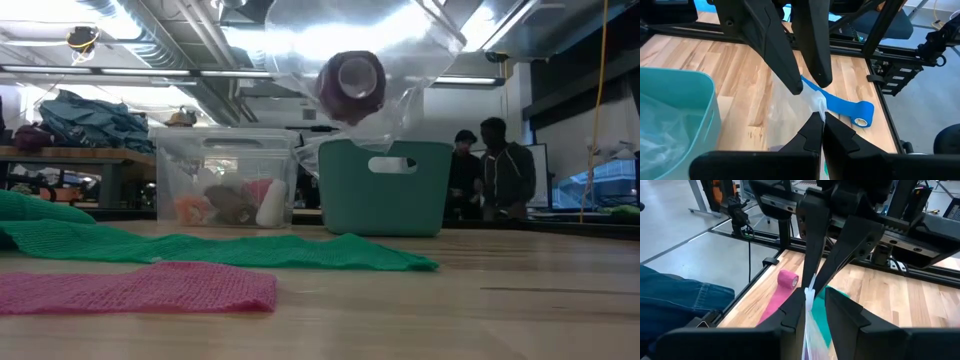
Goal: Roll bandage
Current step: Close the transparent zip bag
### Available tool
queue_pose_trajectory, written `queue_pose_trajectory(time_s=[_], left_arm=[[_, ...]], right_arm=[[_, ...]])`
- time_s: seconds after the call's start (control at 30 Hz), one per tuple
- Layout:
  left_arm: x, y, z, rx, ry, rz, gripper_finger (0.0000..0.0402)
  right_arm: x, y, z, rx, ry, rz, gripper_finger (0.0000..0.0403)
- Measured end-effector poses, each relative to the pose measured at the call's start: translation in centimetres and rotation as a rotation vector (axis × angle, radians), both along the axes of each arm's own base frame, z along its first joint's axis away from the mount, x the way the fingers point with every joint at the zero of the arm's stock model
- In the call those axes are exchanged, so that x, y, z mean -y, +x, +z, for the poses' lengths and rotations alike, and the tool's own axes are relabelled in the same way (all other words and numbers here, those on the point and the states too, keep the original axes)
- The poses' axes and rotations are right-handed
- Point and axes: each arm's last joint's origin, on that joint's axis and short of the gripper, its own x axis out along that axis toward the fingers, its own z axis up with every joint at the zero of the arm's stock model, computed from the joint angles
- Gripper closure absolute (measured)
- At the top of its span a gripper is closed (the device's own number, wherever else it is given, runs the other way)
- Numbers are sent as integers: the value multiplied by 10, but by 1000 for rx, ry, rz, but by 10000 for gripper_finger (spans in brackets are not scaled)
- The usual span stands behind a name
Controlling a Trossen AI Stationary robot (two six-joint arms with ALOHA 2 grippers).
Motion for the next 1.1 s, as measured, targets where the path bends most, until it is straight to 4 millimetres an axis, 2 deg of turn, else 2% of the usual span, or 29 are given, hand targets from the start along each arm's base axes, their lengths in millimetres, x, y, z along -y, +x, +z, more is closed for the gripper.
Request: queue_pose_trajectory(time_s=[0.4, 0.6, 0.87, 1.1], left_arm=[[-8, 4, 4, 37, -1, 25, 401], [-5, 3, 4, 40, -3, 15, 401], [-2, 3, 5, 52, 9, 0, 401], [-2, 2, 5, 52, 9, 0, 401]], right_arm=[[0, 0, 0, -1, -1, -1, 325], [0, 0, -1, -3, -2, -1, 327], [0, 0, -2, -12, -6, 1, 390], [0, 0, -2, -23, -5, 0, 371]])
